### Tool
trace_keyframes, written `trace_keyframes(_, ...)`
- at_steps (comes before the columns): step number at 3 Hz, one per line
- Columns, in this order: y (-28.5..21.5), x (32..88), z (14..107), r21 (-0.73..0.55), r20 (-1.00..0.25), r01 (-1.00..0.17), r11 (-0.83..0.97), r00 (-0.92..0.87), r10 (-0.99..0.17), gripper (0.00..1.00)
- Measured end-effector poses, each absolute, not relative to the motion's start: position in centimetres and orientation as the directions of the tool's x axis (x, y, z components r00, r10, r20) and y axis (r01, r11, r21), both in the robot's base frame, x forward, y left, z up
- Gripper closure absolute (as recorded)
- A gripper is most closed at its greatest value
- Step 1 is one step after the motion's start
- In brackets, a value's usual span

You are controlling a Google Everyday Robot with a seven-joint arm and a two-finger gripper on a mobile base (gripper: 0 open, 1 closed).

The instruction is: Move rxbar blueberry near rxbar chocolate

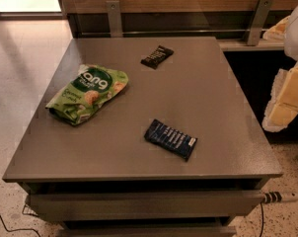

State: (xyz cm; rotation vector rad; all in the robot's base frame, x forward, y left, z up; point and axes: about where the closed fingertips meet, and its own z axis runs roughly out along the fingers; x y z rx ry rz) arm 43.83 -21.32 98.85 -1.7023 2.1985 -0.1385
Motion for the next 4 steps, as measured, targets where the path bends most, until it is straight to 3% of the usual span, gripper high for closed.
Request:
trace_keyframes(2, -21.3, 43.6, 98.4, -0.28, -0.267, -0.916, 0.289, -0.215, -0.94, 0.0)
trace_keyframes(4, -20.3, 42.5, 95.0, -0.187, -0.523, -0.902, 0.389, -0.243, -0.817, 0.0)
